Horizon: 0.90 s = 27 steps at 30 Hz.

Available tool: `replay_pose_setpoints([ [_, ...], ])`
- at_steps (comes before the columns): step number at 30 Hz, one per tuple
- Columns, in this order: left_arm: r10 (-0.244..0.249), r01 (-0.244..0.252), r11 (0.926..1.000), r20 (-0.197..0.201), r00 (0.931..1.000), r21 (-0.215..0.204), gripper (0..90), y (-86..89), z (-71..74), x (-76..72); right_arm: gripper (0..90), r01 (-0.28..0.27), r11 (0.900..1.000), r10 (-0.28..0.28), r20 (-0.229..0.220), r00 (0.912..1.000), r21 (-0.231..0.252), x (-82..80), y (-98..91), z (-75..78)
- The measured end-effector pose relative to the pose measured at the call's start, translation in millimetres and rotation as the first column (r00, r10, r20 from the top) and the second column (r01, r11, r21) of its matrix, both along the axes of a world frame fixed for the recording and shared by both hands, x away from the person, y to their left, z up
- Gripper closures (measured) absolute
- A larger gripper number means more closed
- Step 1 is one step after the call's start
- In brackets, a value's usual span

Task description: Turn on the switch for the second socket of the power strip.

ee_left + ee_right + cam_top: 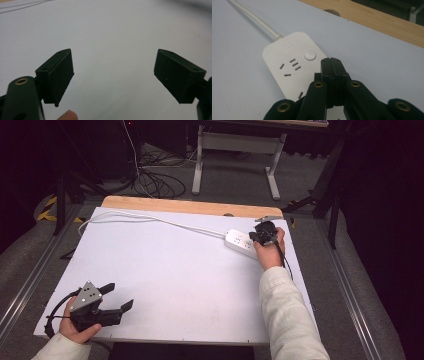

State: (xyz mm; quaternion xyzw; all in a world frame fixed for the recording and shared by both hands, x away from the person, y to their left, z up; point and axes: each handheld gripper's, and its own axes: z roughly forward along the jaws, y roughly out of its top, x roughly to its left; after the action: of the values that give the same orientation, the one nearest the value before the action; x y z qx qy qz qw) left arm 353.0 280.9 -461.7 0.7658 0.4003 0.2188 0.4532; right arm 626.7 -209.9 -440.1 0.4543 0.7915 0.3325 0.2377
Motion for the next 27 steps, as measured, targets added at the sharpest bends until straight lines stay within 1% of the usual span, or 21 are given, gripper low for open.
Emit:
replay_pose_setpoints([
  [5,-0.004,0.004,1.0,-0.006,1.0,-0.005,16.5,0.2,-0.5,0.5,90.0,0.016,0.9998,-0.016,-0.02,0.9997,0.007,2.1,-2.3,-3.0],
  [11,-0.005,0.005,1.0,-0.007,1.0,-0.004,16.5,-0.3,-0.7,0.6,90.0,0.019,0.9998,-0.019,-0.023,0.9996,0.007,3.7,-1.9,-5.5],
  [14,-0.005,0.005,0.9999,-0.012,0.9999,-0.011,16.5,-0.8,-1.2,0.6,90.0,0.023,0.9997,-0.023,-0.023,0.9995,0.01,3.8,-0.9,-7.1],
  [17,-0.009,0.009,0.9999,-0.015,0.9999,-0.007,16.5,-0.7,-1.2,0.7,90.0,0.026,0.9996,-0.026,-0.016,0.9995,0.013,3.6,-0.7,-7.2],
  [22,-0.011,0.011,0.9999,-0.014,0.9998,-0.006,16.5,-0.9,-1.1,0.7,90.0,0.025,0.9997,-0.025,-0.016,0.9996,-0.009,4.0,1.2,-8.8],
  [26,-0.009,0.009,0.9999,-0.013,0.9999,-0.007,16.5,-0.8,-1.2,0.7,90.0,0.033,0.9994,-0.033,-0.017,0.9993,-0.012,3.8,1.8,-11.1],
  [27,-0.01,0.01,0.9999,-0.016,0.9998,-0.007,16.5,-0.7,-1.2,0.6,90.0,0.034,0.9994,-0.034,-0.01,0.9994,-0.009,3.9,1.4,-11.6],
])
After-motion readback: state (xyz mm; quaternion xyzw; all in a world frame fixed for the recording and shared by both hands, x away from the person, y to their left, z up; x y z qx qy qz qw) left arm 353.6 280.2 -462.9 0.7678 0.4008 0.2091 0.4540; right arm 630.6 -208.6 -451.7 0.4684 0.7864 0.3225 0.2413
